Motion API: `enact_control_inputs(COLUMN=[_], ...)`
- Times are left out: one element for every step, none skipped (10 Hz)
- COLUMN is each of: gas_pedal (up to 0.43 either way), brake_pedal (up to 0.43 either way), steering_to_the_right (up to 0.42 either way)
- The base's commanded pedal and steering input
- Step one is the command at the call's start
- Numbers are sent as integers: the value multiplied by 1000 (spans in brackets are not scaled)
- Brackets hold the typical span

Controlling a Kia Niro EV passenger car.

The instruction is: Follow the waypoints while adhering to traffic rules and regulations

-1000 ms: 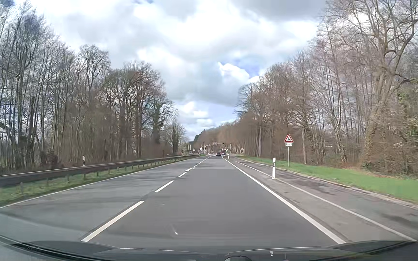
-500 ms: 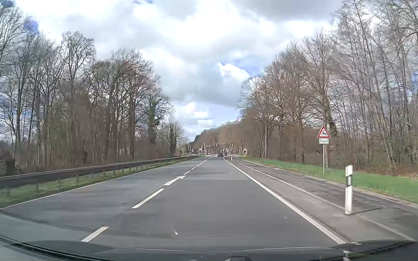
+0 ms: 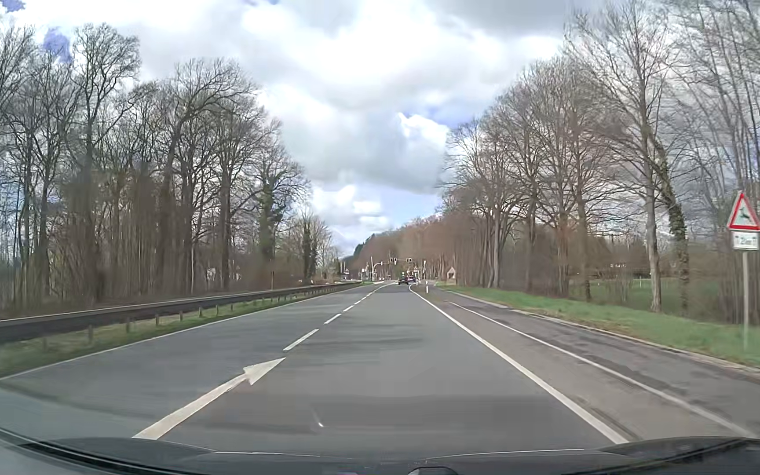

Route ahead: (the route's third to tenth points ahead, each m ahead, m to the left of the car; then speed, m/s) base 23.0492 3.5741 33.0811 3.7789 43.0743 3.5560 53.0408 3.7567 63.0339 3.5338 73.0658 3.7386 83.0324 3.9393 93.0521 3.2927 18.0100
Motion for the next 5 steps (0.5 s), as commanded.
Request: enact_control_inputs(gas_pedal=[0, 0, 0, 0, 0], brake_pedal=[0, 0, 0, 0, 0], steering_to_the_right=[-2, -2, -1, 0, 0])
